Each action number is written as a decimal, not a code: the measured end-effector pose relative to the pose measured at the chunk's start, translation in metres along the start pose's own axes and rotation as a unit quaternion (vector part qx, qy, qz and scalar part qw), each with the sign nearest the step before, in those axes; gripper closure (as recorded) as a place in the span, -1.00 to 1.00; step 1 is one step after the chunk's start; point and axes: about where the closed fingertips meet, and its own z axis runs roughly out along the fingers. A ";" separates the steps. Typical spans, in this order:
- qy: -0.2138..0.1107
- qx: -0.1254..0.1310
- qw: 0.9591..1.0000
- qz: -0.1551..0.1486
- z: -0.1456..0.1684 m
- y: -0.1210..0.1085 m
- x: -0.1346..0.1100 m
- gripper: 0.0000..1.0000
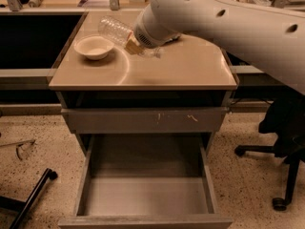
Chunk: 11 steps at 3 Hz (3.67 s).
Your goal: Pick water bottle from middle drawer and place on counter
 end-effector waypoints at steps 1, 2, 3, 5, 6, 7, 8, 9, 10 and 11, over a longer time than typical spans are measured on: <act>0.032 0.006 0.999 0.007 0.028 -0.022 0.009 1.00; 0.068 -0.008 0.997 0.032 0.053 -0.030 0.036 1.00; 0.092 -0.021 0.993 0.075 0.064 -0.026 0.071 1.00; 0.126 -0.048 0.986 0.096 0.080 -0.012 0.103 1.00; 0.126 -0.048 0.986 0.096 0.080 -0.012 0.103 0.63; 0.126 -0.048 0.986 0.096 0.080 -0.012 0.103 0.16; 0.126 -0.048 0.986 0.096 0.080 -0.012 0.103 -0.30; 0.126 -0.048 0.986 0.096 0.080 -0.012 0.103 -0.77; 0.126 -0.048 0.986 0.095 0.080 -0.012 0.103 -1.00; 0.126 -0.048 0.986 0.095 0.080 -0.012 0.103 -1.00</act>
Offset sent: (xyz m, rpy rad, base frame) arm 0.0746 -0.0386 -0.0797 -0.0618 0.2118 -0.1491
